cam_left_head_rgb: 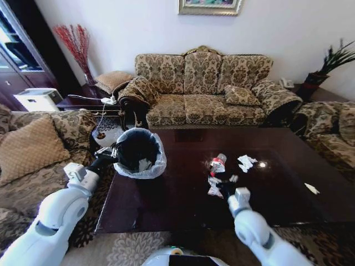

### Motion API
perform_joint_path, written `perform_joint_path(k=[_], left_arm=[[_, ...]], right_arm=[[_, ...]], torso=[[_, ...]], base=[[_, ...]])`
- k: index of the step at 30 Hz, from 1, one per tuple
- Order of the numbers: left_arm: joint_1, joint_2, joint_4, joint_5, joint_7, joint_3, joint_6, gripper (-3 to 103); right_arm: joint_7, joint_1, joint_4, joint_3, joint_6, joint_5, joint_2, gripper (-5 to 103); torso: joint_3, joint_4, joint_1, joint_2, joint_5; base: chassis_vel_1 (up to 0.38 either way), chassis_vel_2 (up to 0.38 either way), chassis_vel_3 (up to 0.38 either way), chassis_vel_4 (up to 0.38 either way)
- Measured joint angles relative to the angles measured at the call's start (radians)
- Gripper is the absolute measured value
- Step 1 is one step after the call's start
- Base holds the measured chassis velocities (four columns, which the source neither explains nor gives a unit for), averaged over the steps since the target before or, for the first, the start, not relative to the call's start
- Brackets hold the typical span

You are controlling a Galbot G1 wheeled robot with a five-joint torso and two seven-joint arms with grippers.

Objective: Move to the front of the table and place the trash on the table into the trash bin.

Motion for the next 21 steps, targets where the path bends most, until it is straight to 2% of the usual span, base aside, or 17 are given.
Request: perform_joint_path(k=[3, 7, 15, 16, 18, 20, 21], left_arm=[[0.0, 0.015, 0.006, 0.0, 0.007, -0.008, -0.015, 2], [-0.007, 0.002, 0.009, 0.005, 0.011, 0.004, -0.019, 2], [-0.004, -0.021, -0.014, 0.006, 0.015, 0.013, -0.019, 2], [-0.001, -0.028, -0.019, 0.005, 0.016, 0.012, -0.022, 2], [0.0, -0.034, -0.021, 0.004, 0.016, 0.011, -0.025, 2], [0.0, -0.049, -0.024, 0.005, 0.016, 0.012, -0.029, 2], [0.0, -0.049, -0.024, 0.005, 0.016, 0.012, -0.029, 2]], right_arm=[[-0.008, 0.025, -0.055, -0.028, 0.021, -0.027, 0.063, 100], [-0.027, 0.048, -0.11, -0.05, 0.024, -0.031, 0.113, 100], [-0.027, 0.068, -0.159, -0.084, 0.012, 0.02, 0.123, 100], [-0.04, 0.074, -0.175, -0.09, 0.004, 0.054, 0.122, 101], [-0.053, 0.08, -0.187, -0.095, 0.001, 0.069, 0.121, 97], [-0.138, 0.1, -0.219, -0.098, -0.004, 0.076, 0.113, 87], [-0.138, 0.1, -0.219, -0.098, -0.004, 0.076, 0.113, 87]], torso=[[0.0, 0.0003, 0.0, 0.0, -0.0001], [0.0, 0.0005, 0.0, 0.0, -0.0003], [0.0, 0.0001, 0.0, 0.0, 0.0002], [0.0, -0.0003, 0.0, 0.0, 0.0001], [0.0, -0.0004, 0.0, 0.0, 0.0002], [0.0, -0.0002, 0.0, 0.0, 0.0002], [0.0, -0.0002, 0.0, 0.0, 0.0002]], base=[[-0.047, -0.038, -0.051, -0.063], [-0.06, -0.049, -0.064, -0.072], [-0.111, -0.111, -0.101, -0.107], [-0.106, -0.089, -0.072, -0.108], [-0.081, -0.089, -0.048, -0.089], [0.0, 0.0, 0.0, 0.0], [0.0, 0.0, 0.0, 0.0]])
